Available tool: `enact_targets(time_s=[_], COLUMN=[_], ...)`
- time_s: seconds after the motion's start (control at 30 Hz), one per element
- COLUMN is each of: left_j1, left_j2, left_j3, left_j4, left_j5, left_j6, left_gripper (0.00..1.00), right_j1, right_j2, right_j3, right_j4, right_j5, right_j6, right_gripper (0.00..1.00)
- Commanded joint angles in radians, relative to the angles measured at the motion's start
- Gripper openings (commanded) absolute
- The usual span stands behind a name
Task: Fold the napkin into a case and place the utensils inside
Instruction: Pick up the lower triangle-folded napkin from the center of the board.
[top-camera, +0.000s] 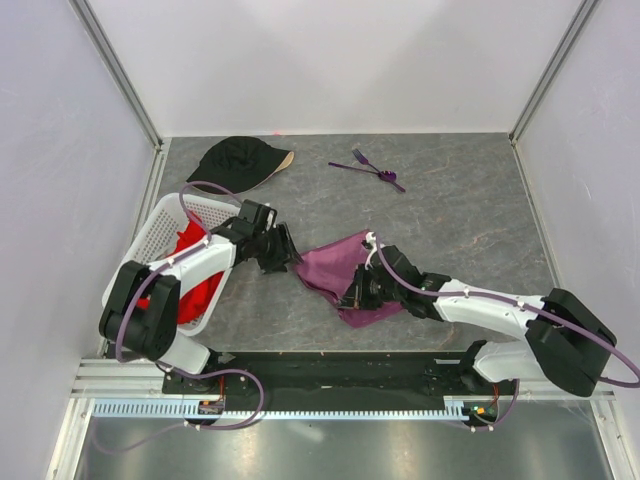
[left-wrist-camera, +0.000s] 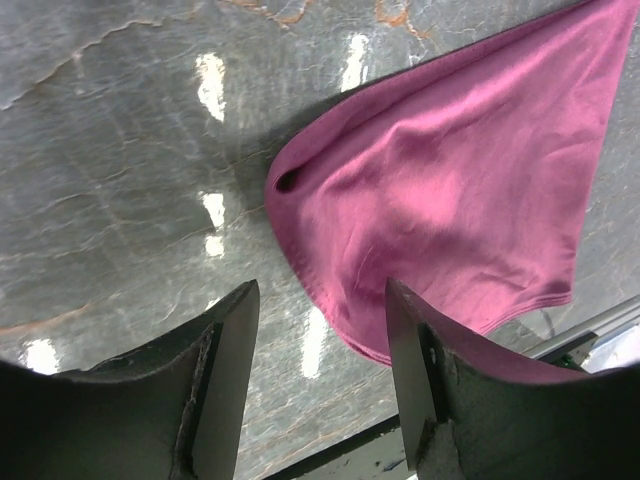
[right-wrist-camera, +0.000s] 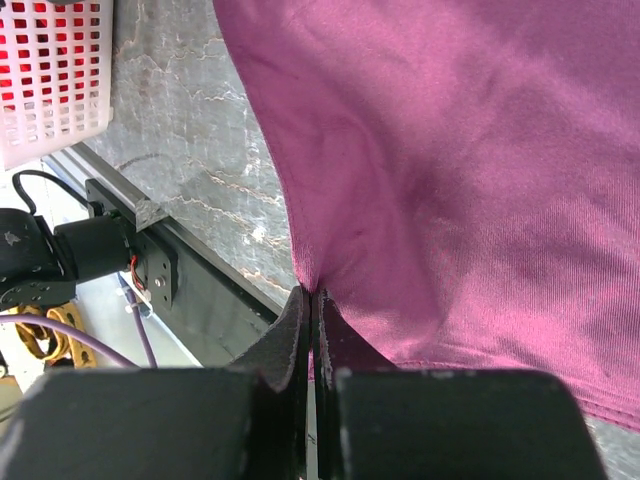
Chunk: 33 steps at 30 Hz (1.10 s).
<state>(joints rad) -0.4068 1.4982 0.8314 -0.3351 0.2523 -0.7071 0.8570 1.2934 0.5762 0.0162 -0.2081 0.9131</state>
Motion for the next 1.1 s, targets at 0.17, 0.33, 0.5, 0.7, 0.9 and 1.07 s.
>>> enact_targets(time_s=[0.17,0.33,0.5,0.7,0.9,1.07], left_j1=[-0.015,-0.018,-0.026,-0.041,-0.063,-0.063], left_j2=[0.057,0.054,0.051,0.073,0.01,0.062], left_j3=[0.052,0.029,0.028,0.034,0.015,0.018], left_j4=[0.054,0.091,0.084,0.053,0.041,0.042], left_j5=[0.024,0.03,-0.01,-0.059,-0.165,-0.124], left_j6=[-0.038,-0.029,-0.019,-0.026,-0.025,-0.054], left_gripper=[0.62,0.62,0.61,0.6,0.6,0.6], right_j1=[-0.061,-0.081,-0.092,-0.099,-0.105,-0.105], right_j2=[-0.043,-0.037,-0.043,-0.042,-0.045,-0.046], right_j3=[-0.035,-0.05,-0.041,-0.036,-0.036,-0.036], right_j4=[0.096,0.123,0.128,0.125,0.125,0.126], right_j5=[-0.083,-0.112,-0.122,-0.134,-0.134,-0.139], right_j6=[0.004,0.01,0.009,0.01,0.009,0.007], right_gripper=[0.0,0.0,0.0,0.0,0.0,0.0])
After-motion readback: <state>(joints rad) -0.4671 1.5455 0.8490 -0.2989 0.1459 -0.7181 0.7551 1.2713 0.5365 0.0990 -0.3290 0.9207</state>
